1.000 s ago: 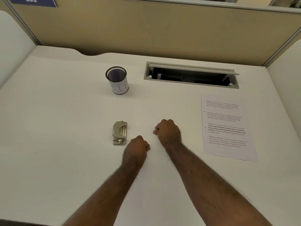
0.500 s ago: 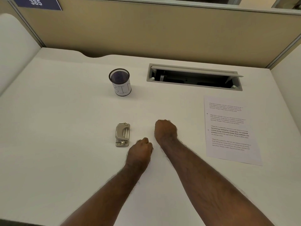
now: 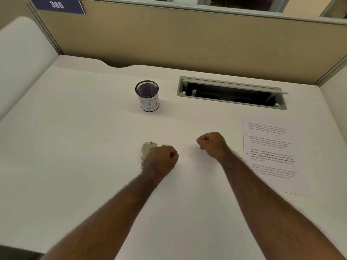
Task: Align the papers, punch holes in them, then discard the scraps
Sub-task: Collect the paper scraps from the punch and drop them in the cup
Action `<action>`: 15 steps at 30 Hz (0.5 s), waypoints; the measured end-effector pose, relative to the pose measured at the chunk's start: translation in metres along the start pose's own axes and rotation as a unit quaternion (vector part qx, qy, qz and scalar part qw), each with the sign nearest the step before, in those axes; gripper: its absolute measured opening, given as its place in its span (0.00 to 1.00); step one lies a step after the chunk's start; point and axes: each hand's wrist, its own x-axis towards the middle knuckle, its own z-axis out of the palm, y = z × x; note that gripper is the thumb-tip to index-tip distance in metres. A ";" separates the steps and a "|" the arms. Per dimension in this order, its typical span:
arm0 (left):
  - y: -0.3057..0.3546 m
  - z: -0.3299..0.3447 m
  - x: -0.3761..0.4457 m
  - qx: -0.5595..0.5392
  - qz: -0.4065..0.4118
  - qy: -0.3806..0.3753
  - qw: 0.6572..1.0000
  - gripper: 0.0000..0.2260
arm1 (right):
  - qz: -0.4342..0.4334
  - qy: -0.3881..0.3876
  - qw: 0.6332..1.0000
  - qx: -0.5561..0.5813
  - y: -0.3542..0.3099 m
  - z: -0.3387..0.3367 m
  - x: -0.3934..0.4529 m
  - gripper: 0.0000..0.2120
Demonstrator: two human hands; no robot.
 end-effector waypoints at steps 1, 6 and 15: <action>-0.003 -0.009 0.007 -0.003 -0.009 0.020 1.000 0.09 | 0.005 -0.001 0.999 0.032 -0.002 -0.006 0.002 0.10; -0.017 -0.059 0.048 -0.061 -0.079 0.073 0.992 0.09 | -0.005 -0.004 0.992 0.124 -0.026 -0.011 0.013 0.08; -0.028 -0.118 0.119 -0.048 -0.106 0.154 0.981 0.10 | -0.115 0.015 0.993 -0.007 -0.112 0.020 0.055 0.14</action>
